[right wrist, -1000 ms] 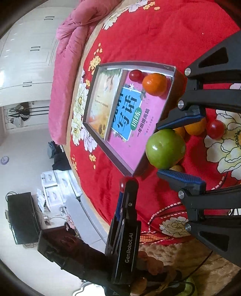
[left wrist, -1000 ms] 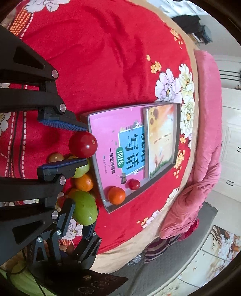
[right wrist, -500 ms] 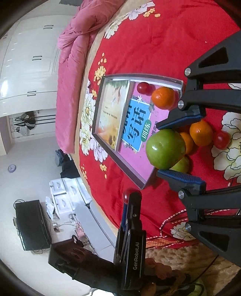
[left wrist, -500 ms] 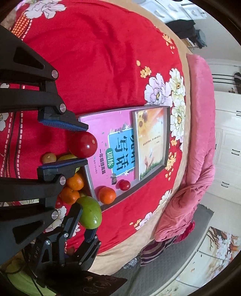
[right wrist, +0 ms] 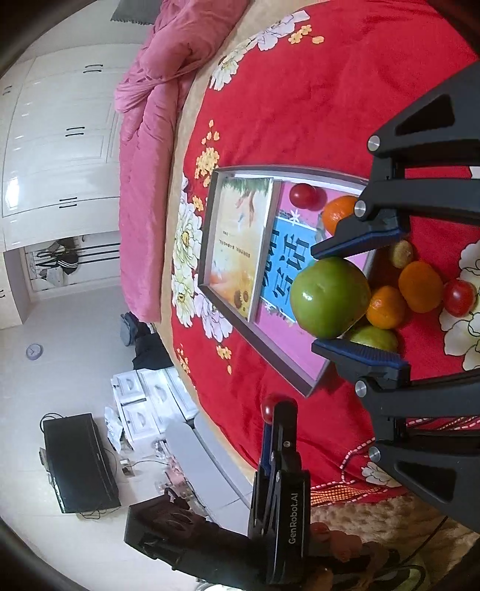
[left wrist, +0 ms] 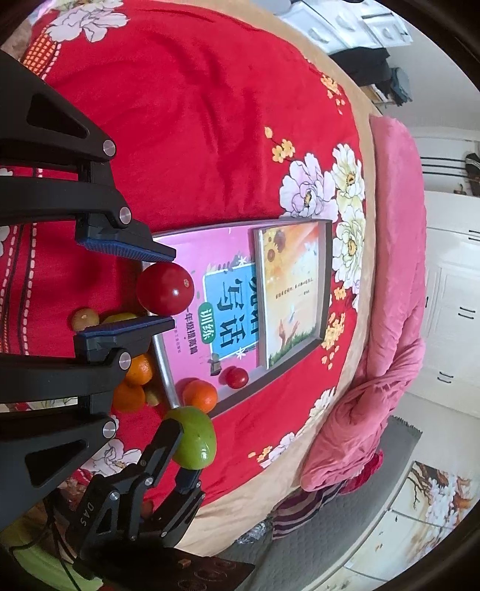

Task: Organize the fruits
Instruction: 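Lower the apple onto the tray with the right tool while the left tool releases its tomato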

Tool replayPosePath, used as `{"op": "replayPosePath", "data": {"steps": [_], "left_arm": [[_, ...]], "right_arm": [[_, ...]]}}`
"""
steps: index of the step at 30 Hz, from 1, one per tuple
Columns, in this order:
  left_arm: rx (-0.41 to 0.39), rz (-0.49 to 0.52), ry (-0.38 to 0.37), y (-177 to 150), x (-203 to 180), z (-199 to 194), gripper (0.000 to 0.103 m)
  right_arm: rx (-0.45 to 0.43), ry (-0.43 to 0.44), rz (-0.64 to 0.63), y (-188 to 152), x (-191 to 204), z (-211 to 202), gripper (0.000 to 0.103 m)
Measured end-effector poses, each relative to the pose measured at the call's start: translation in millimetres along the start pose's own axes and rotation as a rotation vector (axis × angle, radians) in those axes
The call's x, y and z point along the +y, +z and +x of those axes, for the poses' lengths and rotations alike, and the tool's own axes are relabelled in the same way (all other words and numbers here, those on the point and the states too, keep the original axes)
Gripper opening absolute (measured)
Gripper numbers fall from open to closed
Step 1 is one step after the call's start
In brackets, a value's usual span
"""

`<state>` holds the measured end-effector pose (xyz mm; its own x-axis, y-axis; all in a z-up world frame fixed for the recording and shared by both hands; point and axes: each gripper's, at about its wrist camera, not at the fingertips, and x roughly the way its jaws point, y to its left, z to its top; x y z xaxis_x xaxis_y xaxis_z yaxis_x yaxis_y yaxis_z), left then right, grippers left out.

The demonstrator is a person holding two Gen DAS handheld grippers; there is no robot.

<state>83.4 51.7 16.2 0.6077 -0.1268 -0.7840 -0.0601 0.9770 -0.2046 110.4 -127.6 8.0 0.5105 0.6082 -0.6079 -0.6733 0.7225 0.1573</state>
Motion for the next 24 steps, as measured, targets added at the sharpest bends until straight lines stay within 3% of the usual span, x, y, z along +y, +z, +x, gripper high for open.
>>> {"op": "replayPosePath", "data": {"steps": [24], "left_arm": [[-0.014,-0.028,0.016,16,-5,33,0.031]], "right_arm": [[-0.003,-0.043,-0.009,7,-6,9,0.044]]}}
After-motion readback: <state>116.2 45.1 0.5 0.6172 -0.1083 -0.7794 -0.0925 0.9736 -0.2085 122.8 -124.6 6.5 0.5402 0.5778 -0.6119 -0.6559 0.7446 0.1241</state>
